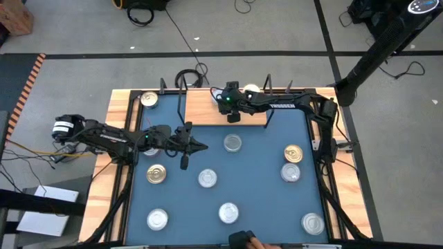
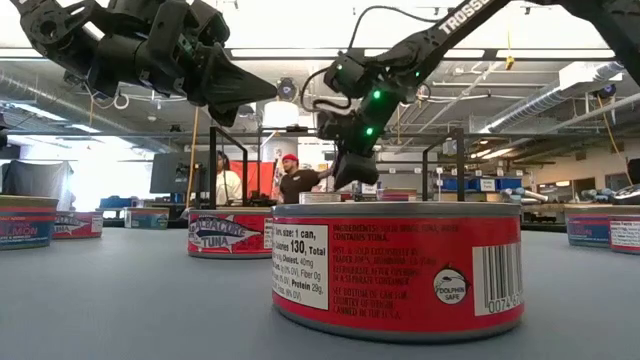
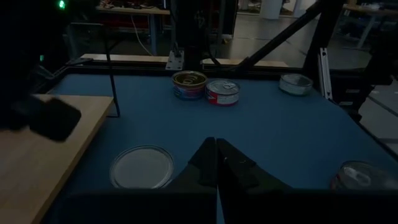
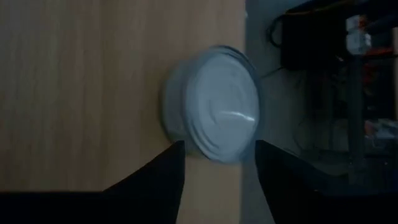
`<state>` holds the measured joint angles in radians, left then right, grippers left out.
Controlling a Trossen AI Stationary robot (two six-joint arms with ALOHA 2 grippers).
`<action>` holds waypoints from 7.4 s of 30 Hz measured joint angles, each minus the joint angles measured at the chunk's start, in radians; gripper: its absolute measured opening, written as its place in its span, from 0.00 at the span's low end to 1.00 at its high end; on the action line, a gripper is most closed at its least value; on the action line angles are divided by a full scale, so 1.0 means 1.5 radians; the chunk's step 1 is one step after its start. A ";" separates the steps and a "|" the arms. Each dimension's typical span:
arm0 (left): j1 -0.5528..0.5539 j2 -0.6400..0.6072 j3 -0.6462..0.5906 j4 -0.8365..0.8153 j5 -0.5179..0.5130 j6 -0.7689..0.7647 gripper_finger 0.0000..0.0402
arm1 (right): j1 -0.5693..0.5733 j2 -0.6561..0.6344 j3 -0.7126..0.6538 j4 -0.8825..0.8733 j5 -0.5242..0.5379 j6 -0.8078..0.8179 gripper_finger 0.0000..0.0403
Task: Stack canned seafood by type on shelf
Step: Put the red tuna can on the shelf
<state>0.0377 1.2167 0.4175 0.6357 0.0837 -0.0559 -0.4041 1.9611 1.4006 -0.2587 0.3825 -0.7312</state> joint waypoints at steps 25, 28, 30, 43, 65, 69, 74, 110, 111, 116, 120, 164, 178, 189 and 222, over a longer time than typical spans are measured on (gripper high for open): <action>0.002 -0.041 0.029 -0.086 -0.013 0.055 0.00 | 0.019 -0.229 -0.180 0.097 -0.391 0.219 0.01; 0.002 -0.055 0.062 -0.177 -0.015 0.069 0.00 | 0.025 -0.257 -0.222 0.151 -0.390 0.244 0.02; 0.002 -0.058 0.089 -0.241 -0.015 0.072 0.00 | 0.040 -0.277 -0.248 0.168 -0.391 0.249 0.02; -0.005 -0.057 0.215 -0.608 0.010 0.011 0.00 | 0.124 -0.390 -0.382 0.231 -0.389 0.297 0.01; -0.120 -0.025 0.237 -0.734 0.044 -0.219 0.00 | 0.243 -0.405 -0.441 0.276 -0.267 0.331 0.02; -0.139 -0.020 0.237 -0.759 0.023 -0.264 0.00 | 0.242 -0.405 -0.441 0.269 -0.267 0.327 0.02; -0.149 -0.020 0.247 -0.843 -0.041 -0.356 0.00 | 0.242 -0.405 -0.441 0.250 -0.276 0.322 0.02; -0.015 0.017 0.278 -1.135 -0.141 -0.460 0.20 | 0.243 -0.404 -0.441 0.266 -0.291 0.331 0.02; -0.015 0.022 0.275 -1.137 -0.134 -0.466 0.20 | 0.243 -0.404 -0.441 0.267 -0.291 0.334 0.02; -0.016 0.040 0.264 -1.144 -0.130 -0.483 0.23 | 0.243 -0.404 -0.440 0.266 -0.291 0.341 0.02; -0.016 0.062 0.264 -1.157 -0.143 -0.490 0.27 | 0.243 -0.404 -0.440 0.267 -0.291 0.341 0.02; -0.044 0.197 0.264 -1.174 -0.170 -0.383 0.03 | 0.243 -0.404 -0.440 0.266 -0.291 0.339 0.02; -0.070 0.198 0.328 -1.157 -0.171 -0.334 0.00 | 0.243 -0.404 -0.440 0.266 -0.291 0.339 0.02; -0.127 0.198 0.426 -1.044 -0.199 -0.229 0.00 | 0.243 -0.404 -0.441 0.253 -0.291 0.339 0.02; -0.140 0.197 0.278 -1.035 -0.255 -0.372 0.18 | 0.243 -0.404 -0.441 0.251 -0.291 0.341 0.02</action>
<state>-0.1722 1.5122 0.8342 -0.9167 -0.2994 -0.6133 -0.0395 1.3548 0.7395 0.1177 -0.0532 -0.2199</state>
